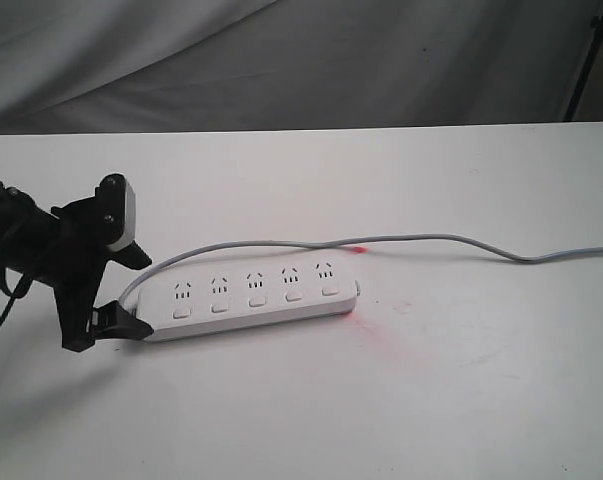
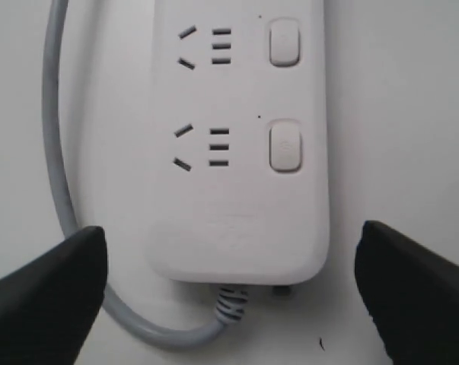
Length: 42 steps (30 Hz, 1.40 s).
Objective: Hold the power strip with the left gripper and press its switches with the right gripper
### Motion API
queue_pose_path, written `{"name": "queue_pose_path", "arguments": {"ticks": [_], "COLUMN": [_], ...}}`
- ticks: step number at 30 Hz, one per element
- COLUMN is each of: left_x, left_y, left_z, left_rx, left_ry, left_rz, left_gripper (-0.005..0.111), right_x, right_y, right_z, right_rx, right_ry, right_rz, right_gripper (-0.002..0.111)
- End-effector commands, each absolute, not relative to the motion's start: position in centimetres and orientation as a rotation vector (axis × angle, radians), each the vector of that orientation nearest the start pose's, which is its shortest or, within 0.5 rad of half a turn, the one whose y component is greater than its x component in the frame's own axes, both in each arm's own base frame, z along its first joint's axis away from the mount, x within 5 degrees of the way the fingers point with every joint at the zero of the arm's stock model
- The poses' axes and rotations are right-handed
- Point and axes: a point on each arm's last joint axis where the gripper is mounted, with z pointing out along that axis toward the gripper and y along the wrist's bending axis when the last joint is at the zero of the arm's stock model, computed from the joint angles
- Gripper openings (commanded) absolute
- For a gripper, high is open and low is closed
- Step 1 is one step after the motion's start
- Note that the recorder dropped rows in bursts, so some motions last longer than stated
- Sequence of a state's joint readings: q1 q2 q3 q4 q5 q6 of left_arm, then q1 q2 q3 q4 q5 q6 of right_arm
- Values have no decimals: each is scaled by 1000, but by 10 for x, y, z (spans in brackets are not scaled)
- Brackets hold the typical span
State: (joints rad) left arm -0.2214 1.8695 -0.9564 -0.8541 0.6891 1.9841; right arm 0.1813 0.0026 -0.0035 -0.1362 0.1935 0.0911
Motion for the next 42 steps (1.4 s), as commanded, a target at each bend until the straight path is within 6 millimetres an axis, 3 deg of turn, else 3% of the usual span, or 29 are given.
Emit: {"name": "queue_pose_path", "arguments": {"ticks": [1, 11, 42], "left_x": [310, 310, 319], "left_y": [-116, -116, -120], "left_z": [131, 119, 113], "left_rx": [1837, 1836, 1810], "left_ry": [1906, 1939, 1979], "left_rz": [-421, -459, -505], "left_gripper": [83, 83, 80], "right_x": [55, 55, 55], "right_y": [7, 7, 7], "right_z": [196, 196, 196], "right_rx": [-166, -166, -166], "right_ry": [1669, 1669, 1669], "right_rz": [75, 75, 75], "right_gripper": [0, 0, 0]}}
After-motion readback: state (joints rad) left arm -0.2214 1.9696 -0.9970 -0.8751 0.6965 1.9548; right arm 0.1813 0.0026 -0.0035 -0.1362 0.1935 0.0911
